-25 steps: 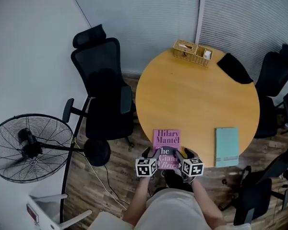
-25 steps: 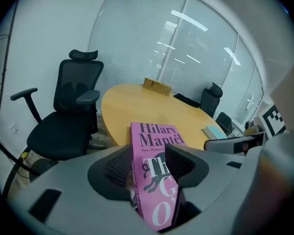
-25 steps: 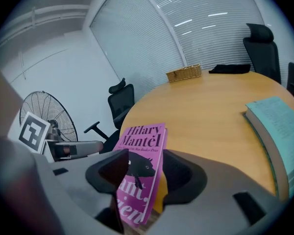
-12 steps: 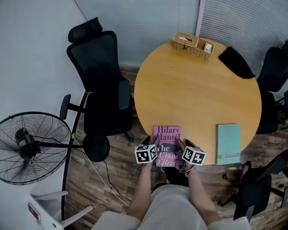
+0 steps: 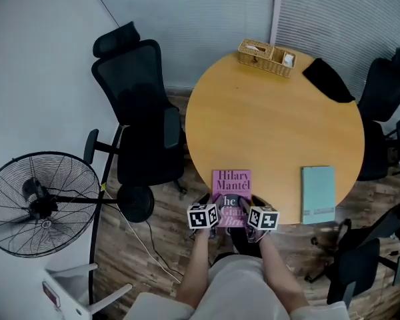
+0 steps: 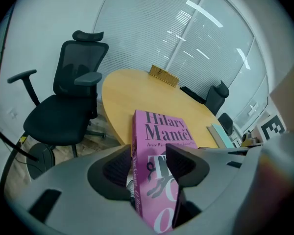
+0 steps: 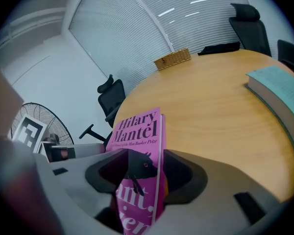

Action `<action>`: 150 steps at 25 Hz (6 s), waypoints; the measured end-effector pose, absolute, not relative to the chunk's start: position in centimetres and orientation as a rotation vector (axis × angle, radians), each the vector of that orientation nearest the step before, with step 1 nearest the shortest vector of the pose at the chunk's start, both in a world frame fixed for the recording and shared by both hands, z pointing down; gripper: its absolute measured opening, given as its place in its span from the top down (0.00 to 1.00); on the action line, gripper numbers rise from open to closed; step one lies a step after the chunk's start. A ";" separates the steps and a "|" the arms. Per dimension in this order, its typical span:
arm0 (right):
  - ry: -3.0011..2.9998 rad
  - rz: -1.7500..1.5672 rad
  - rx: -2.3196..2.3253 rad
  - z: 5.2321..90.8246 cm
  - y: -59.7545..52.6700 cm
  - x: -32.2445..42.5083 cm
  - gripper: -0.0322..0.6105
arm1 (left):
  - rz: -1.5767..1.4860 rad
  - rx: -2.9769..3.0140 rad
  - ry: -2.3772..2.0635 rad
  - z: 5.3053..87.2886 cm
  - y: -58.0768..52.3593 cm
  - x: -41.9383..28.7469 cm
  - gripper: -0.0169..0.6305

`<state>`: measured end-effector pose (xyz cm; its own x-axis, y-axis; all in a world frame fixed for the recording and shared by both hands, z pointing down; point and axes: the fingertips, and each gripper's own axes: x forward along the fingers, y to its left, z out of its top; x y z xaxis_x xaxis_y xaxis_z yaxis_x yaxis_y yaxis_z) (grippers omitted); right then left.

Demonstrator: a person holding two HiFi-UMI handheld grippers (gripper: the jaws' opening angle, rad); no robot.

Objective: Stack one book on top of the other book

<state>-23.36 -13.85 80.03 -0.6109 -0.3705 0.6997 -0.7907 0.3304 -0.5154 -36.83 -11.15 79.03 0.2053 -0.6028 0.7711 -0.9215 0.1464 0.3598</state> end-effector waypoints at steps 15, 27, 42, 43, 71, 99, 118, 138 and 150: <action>-2.092 1.197 0.991 81.2 -12.7 -23.9 0.64 | 0.445 1.499 -1.459 80.8 -10.2 -35.5 0.60; -2.128 1.138 1.002 79.4 -13.2 -24.3 0.67 | 0.448 1.463 -1.505 79.6 -9.5 -35.5 0.62; -2.257 1.074 0.925 75.1 -10.8 -25.4 0.68 | 0.370 1.448 -1.655 74.9 -5.9 -36.4 0.63; -2.264 1.070 0.921 74.8 -10.3 -25.3 0.68 | 0.372 1.448 -1.663 74.6 -5.5 -36.3 0.63; -2.314 0.991 1.118 70.8 -4.2 -10.3 0.68 | 0.367 1.609 -1.598 70.9 -0.8 -21.9 0.64; -2.201 1.159 1.264 72.6 -15.9 8.3 0.68 | 0.523 1.726 -1.440 72.1 -13.6 -3.7 0.66; -2.173 1.151 1.140 76.3 -21.4 12.4 0.68 | 0.596 1.639 -1.429 75.5 -19.0 0.6 0.67; -2.178 1.206 1.030 77.8 -22.0 13.1 0.68 | 0.585 1.623 -1.410 77.1 -19.9 1.4 0.68; -2.192 1.205 1.014 78.0 -22.4 13.1 0.68 | 0.567 1.627 -1.410 77.2 -20.2 1.1 0.68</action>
<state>13.07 -22.40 78.04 -0.6347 -0.3896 0.6673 -0.7722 0.3520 -0.5290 1.14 -20.18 77.18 0.2497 -0.5434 0.8015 -0.9469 0.0360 0.3194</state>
